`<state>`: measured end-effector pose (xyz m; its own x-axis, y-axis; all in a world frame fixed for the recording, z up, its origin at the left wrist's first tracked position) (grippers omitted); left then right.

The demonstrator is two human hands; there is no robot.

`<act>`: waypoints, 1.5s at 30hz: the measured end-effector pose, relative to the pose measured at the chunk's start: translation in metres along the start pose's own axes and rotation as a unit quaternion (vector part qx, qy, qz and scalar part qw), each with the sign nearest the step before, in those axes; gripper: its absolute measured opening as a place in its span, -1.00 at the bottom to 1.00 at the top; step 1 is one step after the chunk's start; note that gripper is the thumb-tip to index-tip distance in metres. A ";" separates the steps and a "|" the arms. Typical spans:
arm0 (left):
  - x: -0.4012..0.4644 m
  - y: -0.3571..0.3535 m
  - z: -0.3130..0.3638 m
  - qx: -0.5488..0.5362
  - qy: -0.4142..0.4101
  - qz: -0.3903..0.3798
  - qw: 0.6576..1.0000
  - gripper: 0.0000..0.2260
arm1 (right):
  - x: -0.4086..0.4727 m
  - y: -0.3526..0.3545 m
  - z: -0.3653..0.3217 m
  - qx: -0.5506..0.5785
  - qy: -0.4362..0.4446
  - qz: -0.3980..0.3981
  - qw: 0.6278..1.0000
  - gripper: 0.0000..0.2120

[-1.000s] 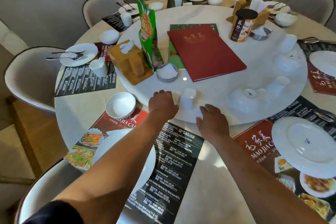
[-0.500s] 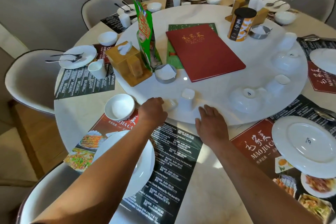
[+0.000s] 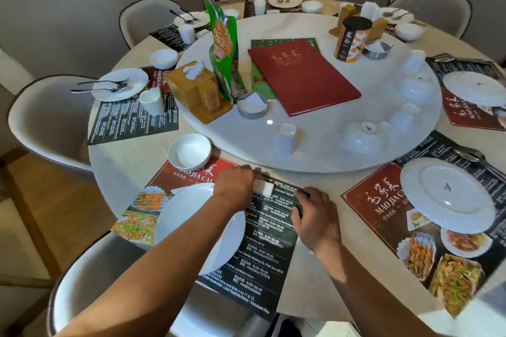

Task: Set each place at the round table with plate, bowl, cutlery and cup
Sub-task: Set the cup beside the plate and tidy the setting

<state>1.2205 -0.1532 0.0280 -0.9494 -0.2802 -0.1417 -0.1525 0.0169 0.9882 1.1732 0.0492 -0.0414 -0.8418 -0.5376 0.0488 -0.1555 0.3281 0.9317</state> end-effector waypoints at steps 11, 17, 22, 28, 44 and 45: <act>0.005 -0.010 0.005 0.010 -0.008 -0.022 1.000 -0.50 | -0.003 0.003 0.000 0.008 0.000 -0.013 1.000 -0.58; 0.008 -0.013 0.002 -0.070 -0.006 -0.010 0.998 -0.50 | 0.018 0.017 0.002 0.016 0.003 -0.003 1.000 -0.62; 0.028 -0.003 -0.006 -0.105 0.031 0.027 0.994 -0.50 | 0.075 0.046 -0.012 -0.054 0.036 0.046 0.997 -0.48; 0.054 -0.001 -0.003 -0.107 0.068 -0.046 0.991 -0.46 | 0.141 0.062 -0.044 -0.201 0.145 -0.026 0.969 -0.10; 0.043 -0.004 0.002 -0.115 0.070 -0.055 0.989 -0.48 | 0.144 0.086 -0.031 -0.153 0.089 -0.057 0.983 -0.29; 0.039 -0.004 0.002 -0.122 0.071 -0.050 0.989 -0.49 | 0.137 0.086 -0.022 -0.083 0.050 -0.045 0.994 -0.27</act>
<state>1.1835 -0.1622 0.0185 -0.8826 -0.4003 -0.2465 -0.1563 -0.2445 0.9570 1.0564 -0.0134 0.0534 -0.7718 -0.6358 -0.0088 -0.1326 0.1473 0.9802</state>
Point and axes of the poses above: each hand's wrist, its own x-axis towards the middle knuckle, its own y-axis out of the back of the hand, z = x × y, the point moved 2 cm from there along x, towards the middle knuckle, and after that the axes turned 2 degrees about x, right-handed, at the moved point
